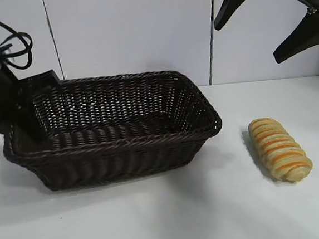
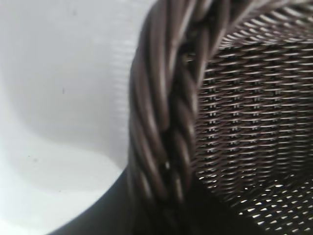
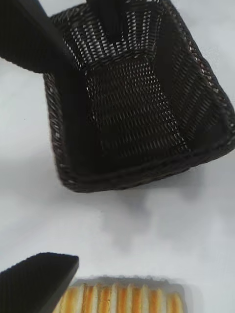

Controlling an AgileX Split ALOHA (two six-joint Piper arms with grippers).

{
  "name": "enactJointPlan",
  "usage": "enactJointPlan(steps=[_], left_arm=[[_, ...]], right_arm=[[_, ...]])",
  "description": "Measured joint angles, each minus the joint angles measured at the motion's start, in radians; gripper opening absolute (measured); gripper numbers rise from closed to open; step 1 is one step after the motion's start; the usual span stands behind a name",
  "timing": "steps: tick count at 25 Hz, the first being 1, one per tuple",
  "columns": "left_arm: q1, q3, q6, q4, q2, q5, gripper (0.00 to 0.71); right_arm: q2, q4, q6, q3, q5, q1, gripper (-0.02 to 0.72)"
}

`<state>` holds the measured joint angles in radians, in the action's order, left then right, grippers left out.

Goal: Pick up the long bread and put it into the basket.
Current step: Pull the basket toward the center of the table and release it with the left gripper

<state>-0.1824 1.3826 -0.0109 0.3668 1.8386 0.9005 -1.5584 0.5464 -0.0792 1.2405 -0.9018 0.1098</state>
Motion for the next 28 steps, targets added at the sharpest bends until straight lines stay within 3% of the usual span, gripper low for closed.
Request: enactJointPlan(steps=[7,19,21,23,25,28], left_arm=[[-0.060,0.039,-0.008,0.018,0.101,0.003,0.097],[-0.063,0.039,-0.042,0.056,0.221,-0.045,0.105],[-0.063,0.039,-0.043,0.065,0.221,-0.052,0.199],[-0.063,0.044,-0.043,0.073,0.221,-0.053,0.429],[-0.063,0.046,-0.043,0.077,0.218,-0.052,0.585],[-0.059,0.050,-0.043,0.074,0.201,-0.031,0.666]], right_arm=[[0.000,0.000,0.000,0.000,0.000,0.000,0.694],[0.000,0.000,0.000,0.000,0.004,0.000,0.694],[0.000,0.000,0.000,0.000,0.005,0.000,0.694],[0.000,0.000,0.000,0.000,0.007,0.000,0.694],[0.000,0.000,0.000,0.000,0.007,0.000,0.694],[0.000,0.000,0.000,0.000,0.007,0.000,0.694]])
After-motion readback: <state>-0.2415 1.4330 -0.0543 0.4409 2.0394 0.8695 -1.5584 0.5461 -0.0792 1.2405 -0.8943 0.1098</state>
